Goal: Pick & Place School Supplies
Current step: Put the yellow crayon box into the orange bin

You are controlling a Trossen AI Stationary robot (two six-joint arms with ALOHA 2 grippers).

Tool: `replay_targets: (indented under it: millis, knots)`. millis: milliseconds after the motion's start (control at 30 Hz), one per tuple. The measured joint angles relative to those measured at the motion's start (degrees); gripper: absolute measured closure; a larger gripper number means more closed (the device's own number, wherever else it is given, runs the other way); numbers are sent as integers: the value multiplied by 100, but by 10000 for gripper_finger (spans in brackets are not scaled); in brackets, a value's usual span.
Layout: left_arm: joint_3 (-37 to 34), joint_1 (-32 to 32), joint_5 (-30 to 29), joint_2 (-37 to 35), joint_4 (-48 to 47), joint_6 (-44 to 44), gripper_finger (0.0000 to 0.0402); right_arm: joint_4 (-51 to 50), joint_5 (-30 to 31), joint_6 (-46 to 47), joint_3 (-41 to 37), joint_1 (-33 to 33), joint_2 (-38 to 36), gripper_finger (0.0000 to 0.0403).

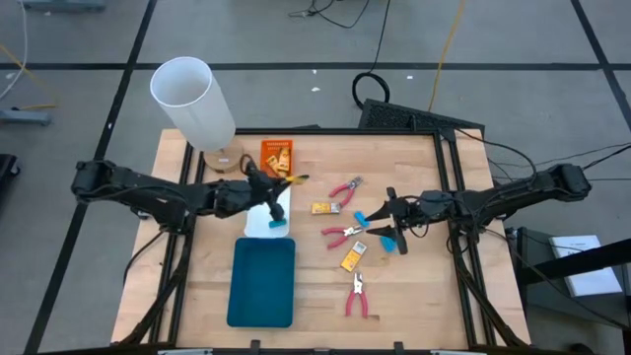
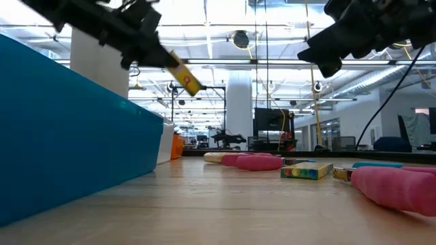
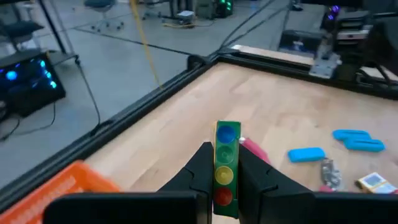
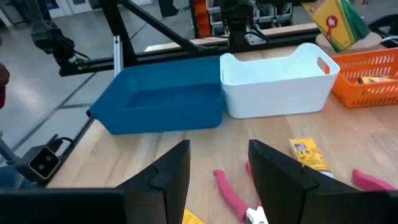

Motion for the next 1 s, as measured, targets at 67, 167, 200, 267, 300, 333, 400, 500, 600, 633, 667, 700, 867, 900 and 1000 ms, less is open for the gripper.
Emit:
replay_targets:
  millis: [67, 167, 200, 267, 300, 333, 400, 500, 600, 633, 667, 700, 867, 900, 1000]
  knots:
    - [-298, 57, 2, -89, 404, -44, 370, -17, 3, 0, 0, 0, 3, 250]
    - [-636, 126, -13, -241, 840, -89, 370, -55, 1, 0, -2, 0, 13, 250]
    - [-724, 139, -36, -304, 891, -95, 370, -98, -5, -2, -4, 2, 5, 251]
    - [-868, 170, -111, -407, 891, -113, 370, -127, -14, -12, -4, 28, -9, 253]
    - [-926, 180, -128, -435, 904, -122, 370, -215, -15, -50, -4, 28, -48, 253]
    - [-971, 197, -134, -459, 911, -150, 370, -332, -16, -108, -7, 33, -98, 254]
    - [-1066, 218, -133, -559, 890, -166, 370, -494, -5, -142, -6, 33, -208, 255]
    - [-1129, 218, -135, -685, 935, -167, 370, -527, 0, -169, -151, 31, -461, 255]
    - [-1192, 218, -129, -775, 893, -155, 370, -308, 1, -275, -486, 31, -836, 256]
    - [-1208, 218, -132, -798, 897, -156, 370, -124, 2, -286, -643, 28, -976, 257]
    - [-1215, 218, -135, -804, 913, -161, 370, 112, 1, -299, -812, 18, -1123, 259]
    - [-1215, 218, -135, -798, 923, -162, 369, 389, 9, -316, -998, 2, -1282, 260]
    - [-1228, 284, -134, -796, 896, -191, 370, 1550, 428, -323, -1817, -132, -1847, 264]
    - [-1228, 327, -134, -794, 867, -225, 370, 1639, 494, -326, -1928, -159, -1910, 264]
    - [-1228, 437, -138, -794, 861, -309, 370, 1719, 605, -297, -2106, -250, -2067, 264]
